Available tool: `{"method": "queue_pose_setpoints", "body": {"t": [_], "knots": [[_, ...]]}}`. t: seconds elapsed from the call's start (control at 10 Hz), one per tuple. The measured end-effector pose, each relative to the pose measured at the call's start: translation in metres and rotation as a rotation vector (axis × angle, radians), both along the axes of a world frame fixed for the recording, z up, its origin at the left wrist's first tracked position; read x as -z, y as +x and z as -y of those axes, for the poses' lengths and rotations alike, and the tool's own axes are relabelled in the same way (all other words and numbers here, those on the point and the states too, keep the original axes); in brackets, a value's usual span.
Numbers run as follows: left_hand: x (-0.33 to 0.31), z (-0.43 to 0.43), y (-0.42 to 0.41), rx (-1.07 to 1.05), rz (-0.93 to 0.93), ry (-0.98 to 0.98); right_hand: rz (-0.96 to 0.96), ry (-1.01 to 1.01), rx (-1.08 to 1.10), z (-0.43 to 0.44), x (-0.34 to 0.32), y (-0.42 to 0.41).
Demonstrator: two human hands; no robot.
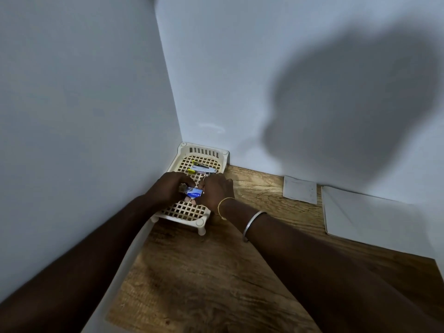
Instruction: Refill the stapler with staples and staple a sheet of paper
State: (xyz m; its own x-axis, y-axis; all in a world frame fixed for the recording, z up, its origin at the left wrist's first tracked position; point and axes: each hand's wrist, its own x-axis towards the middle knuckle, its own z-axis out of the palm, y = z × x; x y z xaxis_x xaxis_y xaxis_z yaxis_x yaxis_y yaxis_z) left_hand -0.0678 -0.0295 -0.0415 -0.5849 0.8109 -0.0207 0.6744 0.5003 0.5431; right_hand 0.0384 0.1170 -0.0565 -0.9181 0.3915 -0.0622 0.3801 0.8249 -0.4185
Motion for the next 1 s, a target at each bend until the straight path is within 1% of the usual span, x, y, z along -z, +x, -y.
{"method": "queue_pose_setpoints", "body": {"t": [0.1,0.2,0.3,0.4,0.7,0.8,0.9,1.0], "knots": [[-0.005,0.002,0.004,-0.022,0.033,-0.022,0.024,-0.004,-0.026,0.000,-0.006,0.002],[-0.009,0.006,0.008,-0.022,0.056,-0.018,-0.050,-0.054,0.003,0.000,-0.012,0.011],[-0.014,0.013,0.016,-0.036,0.025,-0.003,-0.110,-0.097,0.049,0.000,-0.018,0.022],[-0.019,0.018,0.028,-0.058,-0.026,0.007,-0.099,-0.116,0.055,-0.001,-0.024,0.035],[-0.019,0.016,0.054,-0.107,-0.044,-0.098,-0.048,-0.025,-0.030,-0.010,-0.027,0.064],[-0.017,0.017,0.061,-0.113,-0.052,-0.091,-0.096,-0.003,-0.045,-0.012,-0.021,0.072],[-0.021,0.020,0.075,-0.097,-0.050,-0.036,-0.118,-0.065,-0.042,-0.012,-0.020,0.089],[-0.021,0.025,0.095,-0.121,-0.030,0.105,-0.071,-0.119,-0.058,-0.015,-0.015,0.118]]}}
